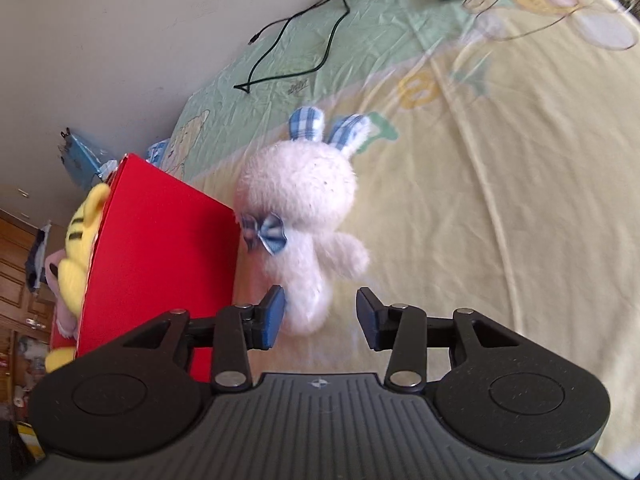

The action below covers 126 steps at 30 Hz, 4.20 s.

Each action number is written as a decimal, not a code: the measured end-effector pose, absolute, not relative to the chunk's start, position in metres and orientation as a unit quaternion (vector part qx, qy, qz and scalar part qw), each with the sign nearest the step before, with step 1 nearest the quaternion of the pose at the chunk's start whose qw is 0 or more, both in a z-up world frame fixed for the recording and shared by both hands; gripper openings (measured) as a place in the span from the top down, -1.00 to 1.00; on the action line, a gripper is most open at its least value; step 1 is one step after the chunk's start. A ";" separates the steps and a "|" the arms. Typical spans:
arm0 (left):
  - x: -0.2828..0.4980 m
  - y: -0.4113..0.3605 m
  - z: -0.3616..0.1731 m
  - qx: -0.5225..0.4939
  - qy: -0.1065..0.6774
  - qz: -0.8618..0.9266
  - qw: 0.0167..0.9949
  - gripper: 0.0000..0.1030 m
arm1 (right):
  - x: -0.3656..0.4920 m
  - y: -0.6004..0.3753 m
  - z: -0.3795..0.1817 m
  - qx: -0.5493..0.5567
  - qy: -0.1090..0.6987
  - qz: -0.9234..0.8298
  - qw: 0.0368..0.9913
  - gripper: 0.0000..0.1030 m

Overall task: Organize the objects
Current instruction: 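Close the right gripper on the white bunny's body, then lift the white bunny with the right gripper and carry it to the red box, then lower the white bunny into the red box beside the tiger plush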

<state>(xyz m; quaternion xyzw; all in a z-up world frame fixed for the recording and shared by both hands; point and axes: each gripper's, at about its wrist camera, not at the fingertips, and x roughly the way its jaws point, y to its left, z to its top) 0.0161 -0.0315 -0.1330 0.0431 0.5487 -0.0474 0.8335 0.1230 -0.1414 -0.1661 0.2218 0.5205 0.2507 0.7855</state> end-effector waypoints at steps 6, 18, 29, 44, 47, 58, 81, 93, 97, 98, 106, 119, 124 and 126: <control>0.012 -0.032 -0.129 0.044 0.543 -0.056 0.837 -0.83 | 0.136 -0.136 -0.178 0.277 0.534 0.269 0.752 0.10; -0.003 -0.025 -0.115 0.022 0.527 -0.095 0.844 -0.83 | 0.095 -0.162 -0.164 0.280 0.523 0.294 0.750 0.48; -0.040 -0.020 -0.110 0.026 0.517 -0.157 0.841 -0.83 | 0.023 -0.194 -0.161 0.278 0.551 0.293 0.731 0.47; -0.003 -0.022 -0.117 -0.044 0.524 -0.157 0.836 -0.83 | 0.042 -0.200 -0.156 0.277 0.512 0.258 0.771 -0.02; 0.006 -0.027 -0.125 -0.042 0.532 -0.153 0.832 -0.80 | 0.046 -0.194 -0.165 0.306 0.523 0.272 0.747 -0.05; -0.012 -0.041 -0.107 -0.014 0.506 -0.175 0.844 -0.69 | 0.027 -0.203 -0.152 0.334 0.501 0.293 0.742 0.19; -0.071 0.095 0.022 -0.049 0.332 -0.154 0.929 -0.69 | -0.012 -0.092 -0.042 0.344 0.338 0.381 0.788 0.21; -0.048 0.189 0.006 -0.067 0.338 -0.132 0.929 -0.69 | 0.019 0.005 -0.038 0.259 0.319 0.364 0.836 0.27; -0.032 0.203 -0.013 -0.070 0.365 -0.135 0.919 -0.65 | 0.021 0.016 -0.049 0.228 0.330 0.324 0.857 0.42; -0.030 0.204 -0.016 -0.069 0.369 -0.137 0.917 -0.65 | 0.022 0.017 -0.051 0.227 0.332 0.319 0.858 0.50; -0.029 0.225 -0.039 -0.069 0.394 -0.142 0.906 -0.65 | 0.024 0.039 -0.061 0.176 0.353 0.280 0.875 0.50; -0.047 0.232 -0.035 -0.041 0.397 -0.149 0.905 -0.75 | 0.019 0.054 -0.056 0.150 0.351 0.255 0.888 0.30; -0.047 0.227 -0.025 -0.024 0.398 -0.123 0.909 -0.78 | 0.007 0.043 -0.043 0.169 0.333 0.243 0.895 0.30; -0.048 0.223 -0.020 -0.015 0.399 -0.104 0.911 -0.78 | 0.002 0.039 -0.040 0.171 0.330 0.238 0.897 0.30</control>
